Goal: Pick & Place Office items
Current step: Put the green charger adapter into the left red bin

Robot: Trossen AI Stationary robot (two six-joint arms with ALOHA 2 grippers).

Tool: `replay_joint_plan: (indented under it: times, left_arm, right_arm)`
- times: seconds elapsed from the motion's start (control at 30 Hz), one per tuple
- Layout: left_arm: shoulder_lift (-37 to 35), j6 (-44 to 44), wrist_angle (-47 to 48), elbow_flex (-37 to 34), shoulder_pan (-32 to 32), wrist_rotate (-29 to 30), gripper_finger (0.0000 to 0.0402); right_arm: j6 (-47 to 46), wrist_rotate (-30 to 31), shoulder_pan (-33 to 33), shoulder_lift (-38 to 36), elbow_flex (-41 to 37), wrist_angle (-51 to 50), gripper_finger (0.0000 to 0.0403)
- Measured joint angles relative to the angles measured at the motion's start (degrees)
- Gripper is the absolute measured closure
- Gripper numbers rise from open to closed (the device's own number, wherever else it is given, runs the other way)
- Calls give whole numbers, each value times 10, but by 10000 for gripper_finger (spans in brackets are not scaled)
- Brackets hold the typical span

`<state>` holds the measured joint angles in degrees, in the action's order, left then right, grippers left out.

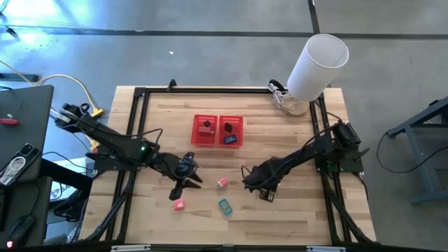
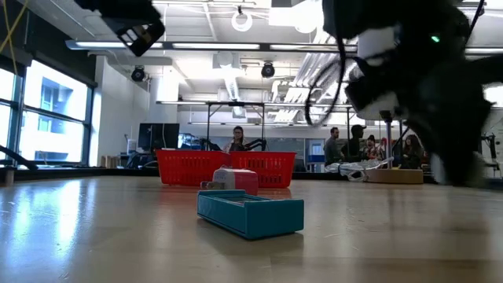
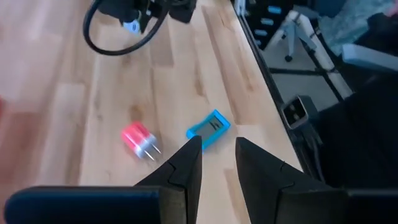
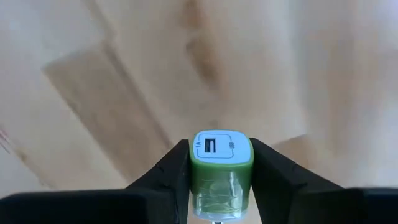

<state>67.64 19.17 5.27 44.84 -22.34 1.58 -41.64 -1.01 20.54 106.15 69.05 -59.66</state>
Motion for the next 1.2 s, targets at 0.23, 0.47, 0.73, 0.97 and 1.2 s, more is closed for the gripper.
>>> replay_joint_plan:
  times: [0.23, 0.47, 0.73, 0.97, 1.2]
  left_arm:
    - [0, -55, -18, 0, 63, 0, 308]
    - [0, -84, -19, 0, 136, 0, 308]
    - [0, -89, -20, 0, 186, 0, 308]
    - [0, -85, -30, 0, 198, 0, 308]
    - [0, -72, -5, 0, 198, 0, 308]
  right_arm:
    - [5, 107, -5, -74, 34, -127, 286]
    - [-31, 242, 25, -205, 34, -136, 286]
    - [56, 415, 53, -302, -7, -40, 286]
    - [244, 397, 23, -327, -128, 269, 286]
    - [361, 199, -50, -304, -198, 514, 286]
